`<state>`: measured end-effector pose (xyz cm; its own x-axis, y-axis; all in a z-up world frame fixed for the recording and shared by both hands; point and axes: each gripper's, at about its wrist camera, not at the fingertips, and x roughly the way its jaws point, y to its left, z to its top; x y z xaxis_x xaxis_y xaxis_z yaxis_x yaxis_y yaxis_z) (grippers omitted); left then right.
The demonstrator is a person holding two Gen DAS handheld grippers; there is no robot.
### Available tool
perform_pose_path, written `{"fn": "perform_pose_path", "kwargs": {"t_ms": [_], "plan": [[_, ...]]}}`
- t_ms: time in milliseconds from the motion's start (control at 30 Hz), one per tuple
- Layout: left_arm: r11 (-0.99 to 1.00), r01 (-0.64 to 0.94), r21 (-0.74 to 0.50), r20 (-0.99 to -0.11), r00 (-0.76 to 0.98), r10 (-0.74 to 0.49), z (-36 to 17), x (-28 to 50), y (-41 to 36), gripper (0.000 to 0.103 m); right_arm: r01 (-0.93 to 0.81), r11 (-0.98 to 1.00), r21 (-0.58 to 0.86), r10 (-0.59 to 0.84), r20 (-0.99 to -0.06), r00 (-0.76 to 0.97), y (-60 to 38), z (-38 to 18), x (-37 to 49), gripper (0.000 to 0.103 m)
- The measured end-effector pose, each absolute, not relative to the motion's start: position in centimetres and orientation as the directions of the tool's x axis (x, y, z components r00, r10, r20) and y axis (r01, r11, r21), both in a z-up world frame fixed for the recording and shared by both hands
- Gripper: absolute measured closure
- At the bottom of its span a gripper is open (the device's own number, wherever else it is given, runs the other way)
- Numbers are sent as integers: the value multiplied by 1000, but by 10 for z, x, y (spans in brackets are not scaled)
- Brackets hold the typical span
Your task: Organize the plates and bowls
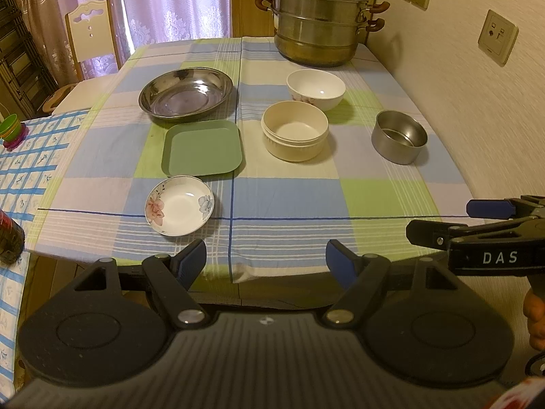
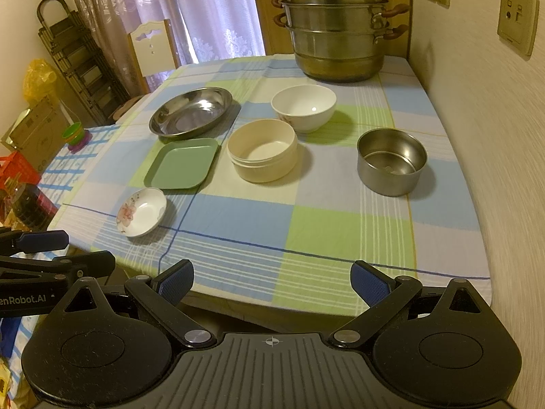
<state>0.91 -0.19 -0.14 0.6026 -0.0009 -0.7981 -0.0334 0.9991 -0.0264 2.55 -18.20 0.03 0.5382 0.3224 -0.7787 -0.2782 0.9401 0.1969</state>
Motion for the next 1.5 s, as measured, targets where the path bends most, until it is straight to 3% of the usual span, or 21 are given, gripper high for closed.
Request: {"fn": "perform_pose_path", "kwargs": {"t_ms": [1000, 1500], "plan": [[999, -34, -21, -798, 603, 4, 1, 14, -1, 27, -278, 939, 203, 328, -775, 540, -189, 0, 34, 4], [988, -154, 25, -780, 615, 115, 3, 31, 32, 27, -366, 899, 241, 427, -670, 608, -182, -10, 55, 4]]}}
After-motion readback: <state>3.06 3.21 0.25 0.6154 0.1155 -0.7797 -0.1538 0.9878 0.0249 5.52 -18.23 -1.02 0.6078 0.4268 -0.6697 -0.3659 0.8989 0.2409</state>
